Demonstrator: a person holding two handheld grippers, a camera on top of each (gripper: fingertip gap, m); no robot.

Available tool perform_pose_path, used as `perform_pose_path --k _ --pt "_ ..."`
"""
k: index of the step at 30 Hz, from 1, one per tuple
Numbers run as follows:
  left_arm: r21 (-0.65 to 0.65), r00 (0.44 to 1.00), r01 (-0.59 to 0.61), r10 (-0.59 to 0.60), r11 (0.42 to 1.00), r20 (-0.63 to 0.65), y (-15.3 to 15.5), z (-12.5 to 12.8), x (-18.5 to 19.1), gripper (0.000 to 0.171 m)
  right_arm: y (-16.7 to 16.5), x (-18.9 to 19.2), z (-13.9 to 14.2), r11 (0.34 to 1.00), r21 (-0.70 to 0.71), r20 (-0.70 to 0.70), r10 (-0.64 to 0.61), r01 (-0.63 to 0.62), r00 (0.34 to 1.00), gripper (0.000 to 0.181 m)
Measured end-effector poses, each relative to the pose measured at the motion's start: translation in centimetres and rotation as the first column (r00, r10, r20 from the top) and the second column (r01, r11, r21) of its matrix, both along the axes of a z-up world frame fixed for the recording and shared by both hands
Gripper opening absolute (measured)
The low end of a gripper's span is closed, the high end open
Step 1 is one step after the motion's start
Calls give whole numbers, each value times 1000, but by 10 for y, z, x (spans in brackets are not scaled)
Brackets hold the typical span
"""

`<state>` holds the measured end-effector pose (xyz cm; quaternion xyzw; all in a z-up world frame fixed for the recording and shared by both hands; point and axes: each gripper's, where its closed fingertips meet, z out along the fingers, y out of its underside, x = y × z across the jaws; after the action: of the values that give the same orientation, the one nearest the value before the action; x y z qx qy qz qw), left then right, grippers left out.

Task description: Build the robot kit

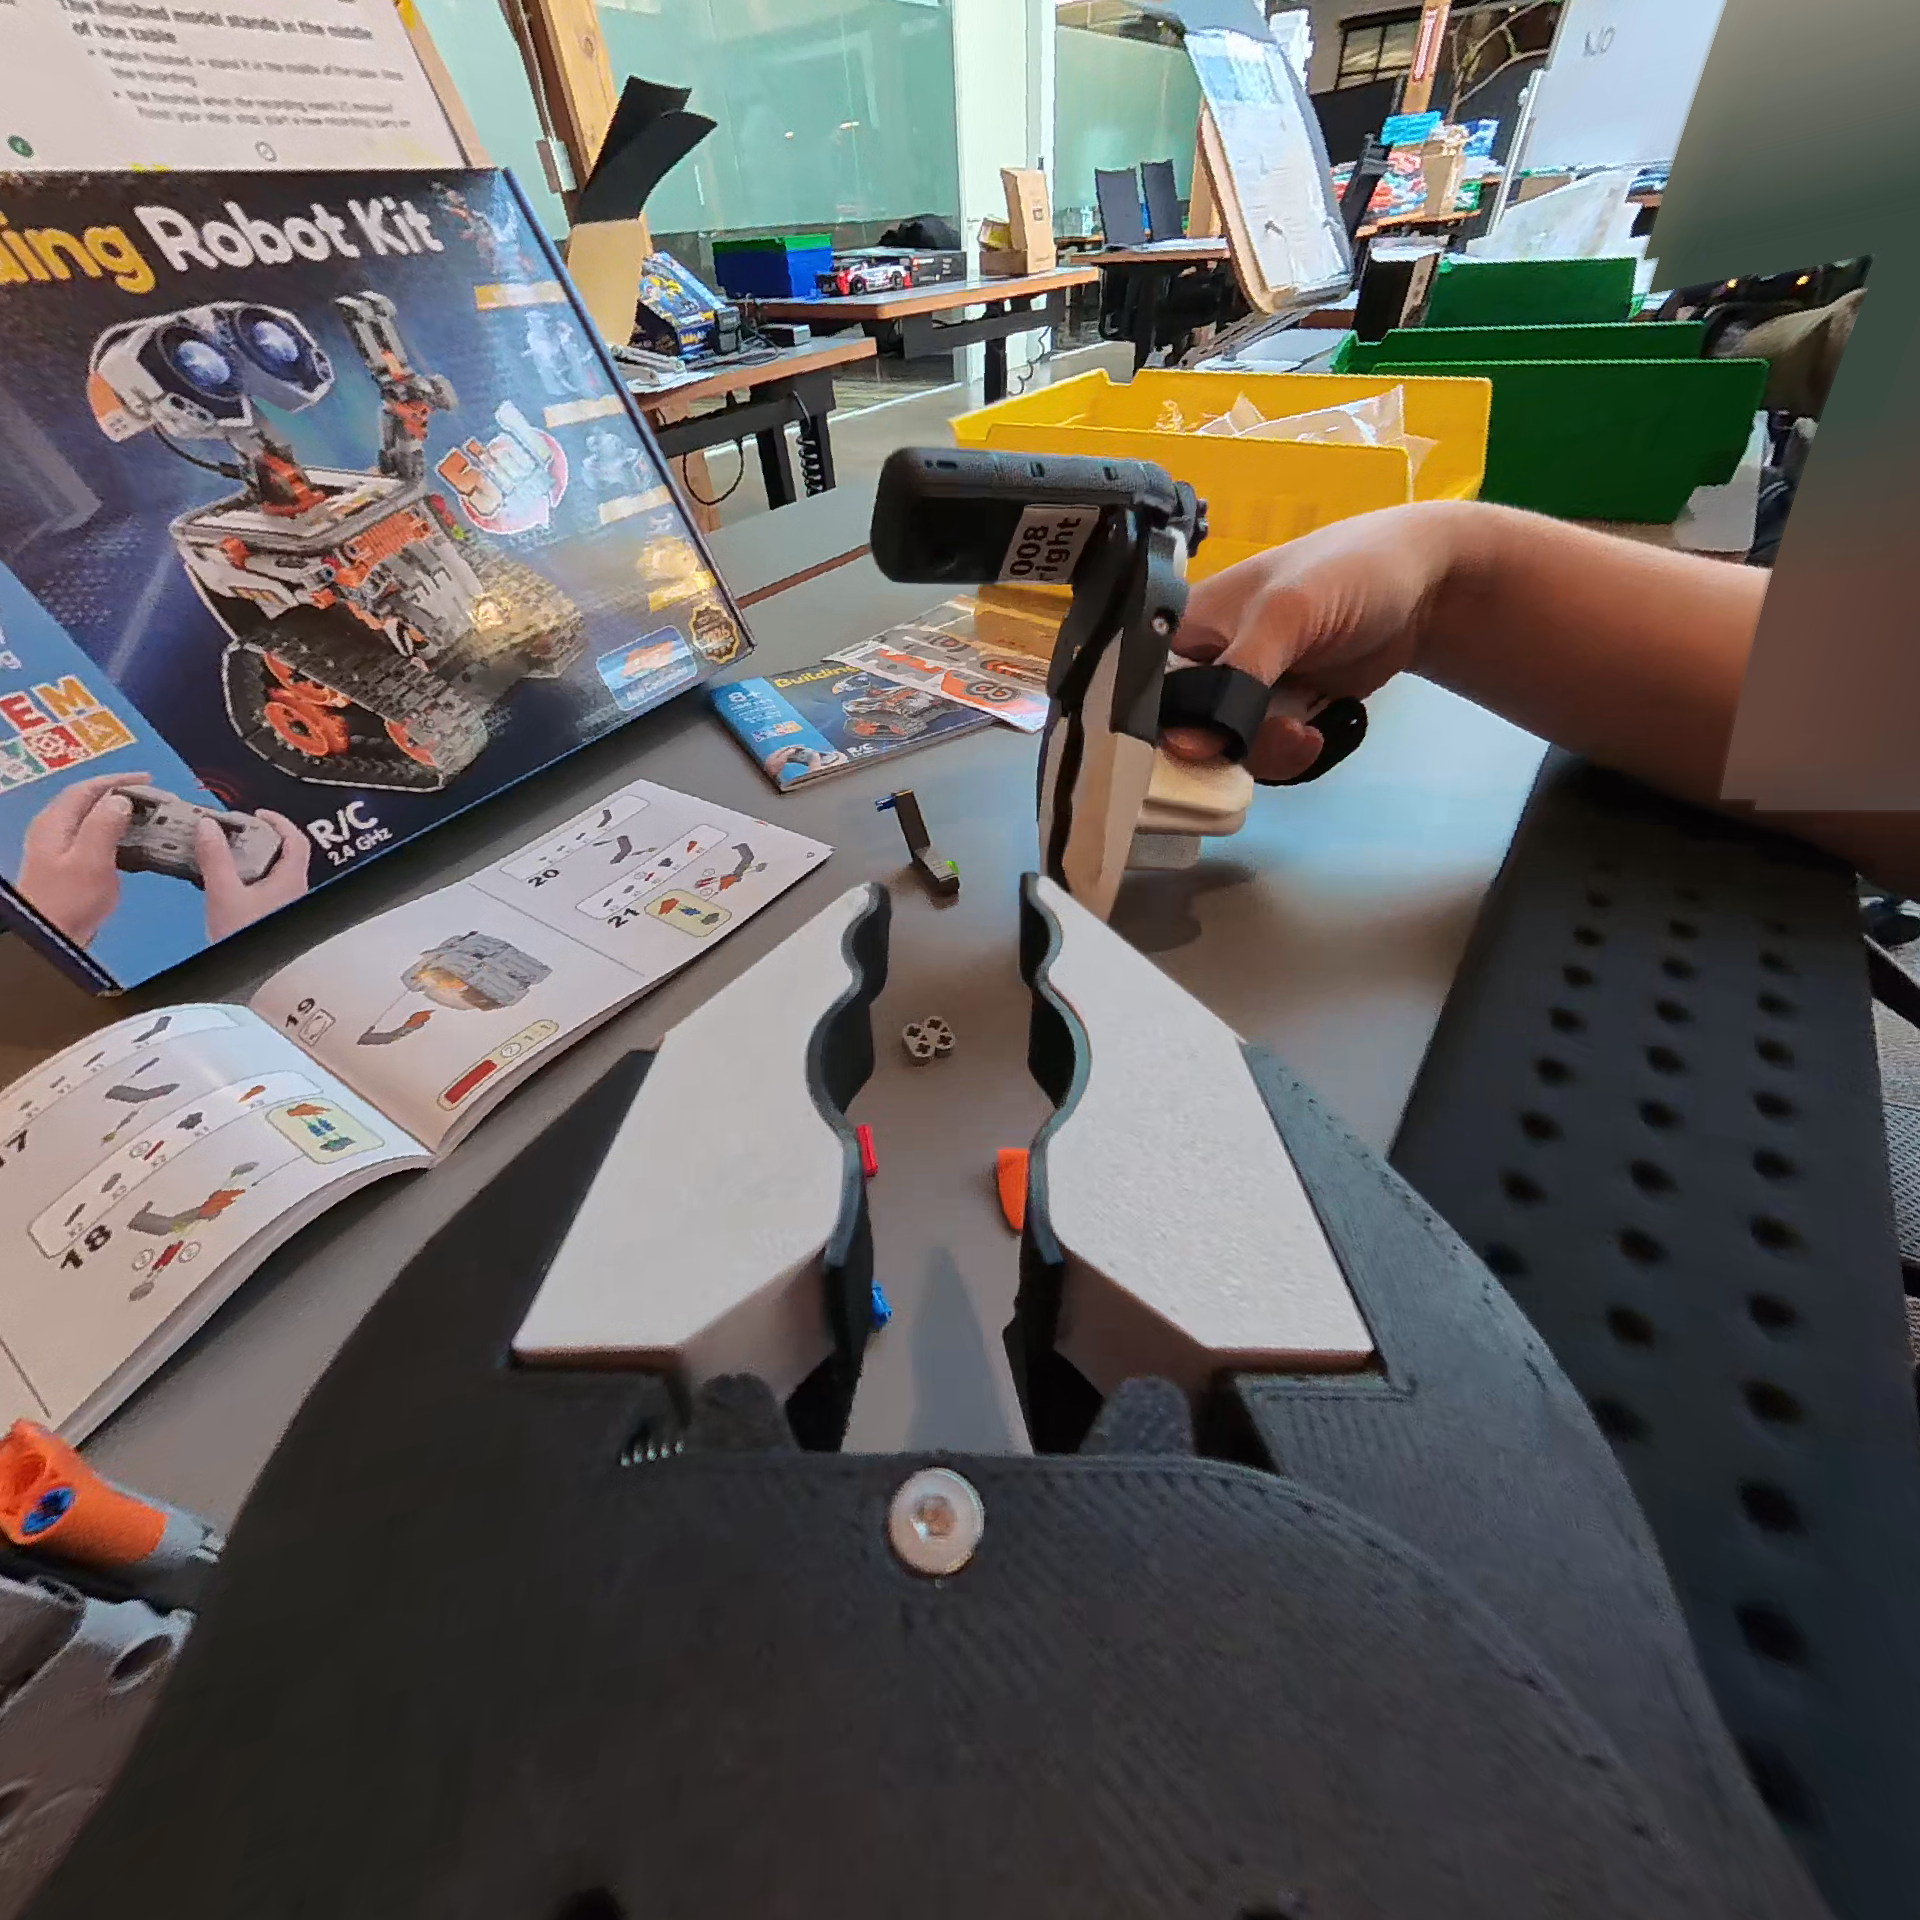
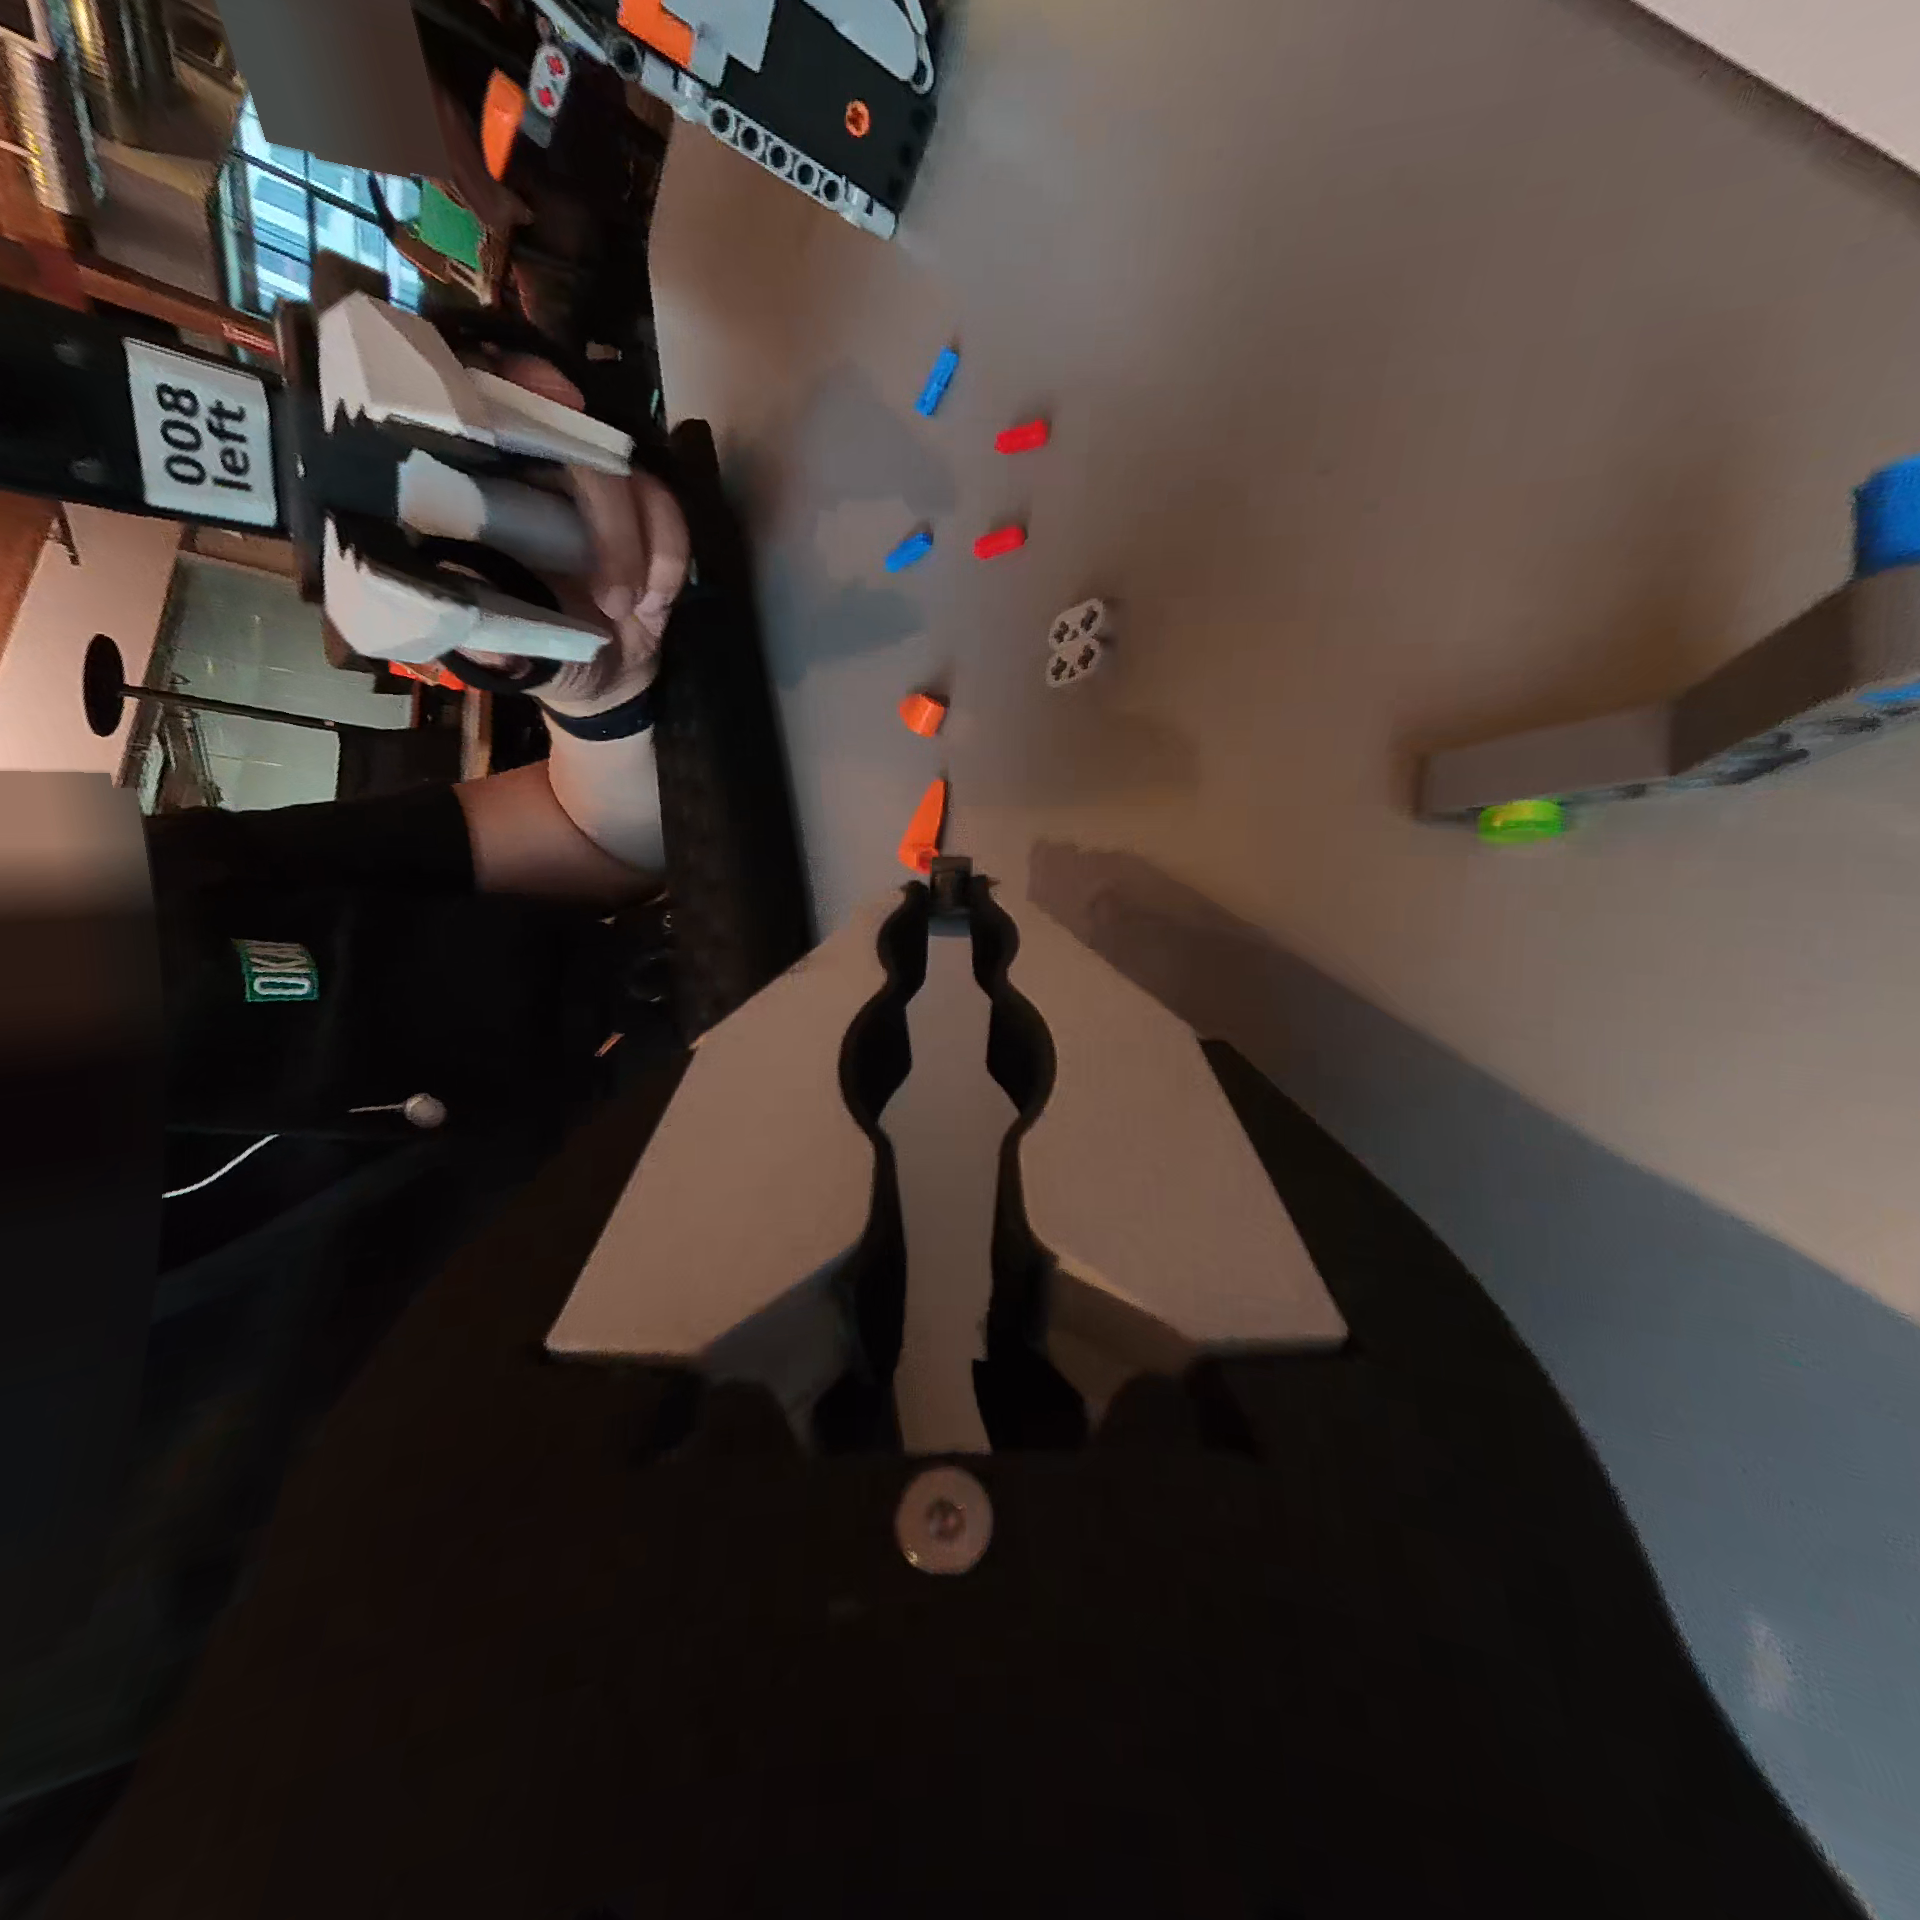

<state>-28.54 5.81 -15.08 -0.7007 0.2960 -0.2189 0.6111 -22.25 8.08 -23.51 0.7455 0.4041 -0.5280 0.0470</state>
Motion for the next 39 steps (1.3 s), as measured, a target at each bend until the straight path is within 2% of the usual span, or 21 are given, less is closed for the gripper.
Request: perform_pose_path --k 7,9,10,14,18,22,24,26,31,35,39 --pt "-33 995 -104 104 994 -4 9 -3 -22 14 3 -2 -12 1000 -14 30 -14 14 999 8" --pt "-91 981 -194 192 977 -37 16 -13 -38 0 3 -4 -12 1000 -21 27 -16 17 1000 8" --pt "-128 971 -238 233 963 -53 20 -19 -46 0 2 -5 -12 999 -27 26 -17 18 1000 8" --pt "-278 970 -240 220 930 -99 15 -41 -46 0 4 -7 -12 999 -21 26 -27 27 999 8" --pt "-416 951 -289 210 863 -225 7 -70 -46 8 4 -7 -14 999 -14 35 -31 32 999 8" --pt "-617 948 -284 119 734 -295 -3 -103 -36 18 4 -7 -16 1000 2 50 -30 30 998 8" --pt "-625 941 -302 120 720 -317 0 -104 -34 14 4 -7 -17 999 15 57 -32 31 998 8" --pt "-595 919 -337 117 730 -377 2 -105 -36 7 4 -7 -17 999 26 61 -34 33 998 8" --pt "-538 889 -358 103 763 -446 2 -106 -36 7 5 -6 -16 997 77 71 -25 19 997 12" --pt "-526 905 -331 105 784 -413 4 -103 -33 0 17 -2 -7 987 154 53 -49 40 997 33" --pt "-486 926 -273 90 830 -365 5 -90 -25 0 26 -1 15 962 265 -19 -69 72 997 32"
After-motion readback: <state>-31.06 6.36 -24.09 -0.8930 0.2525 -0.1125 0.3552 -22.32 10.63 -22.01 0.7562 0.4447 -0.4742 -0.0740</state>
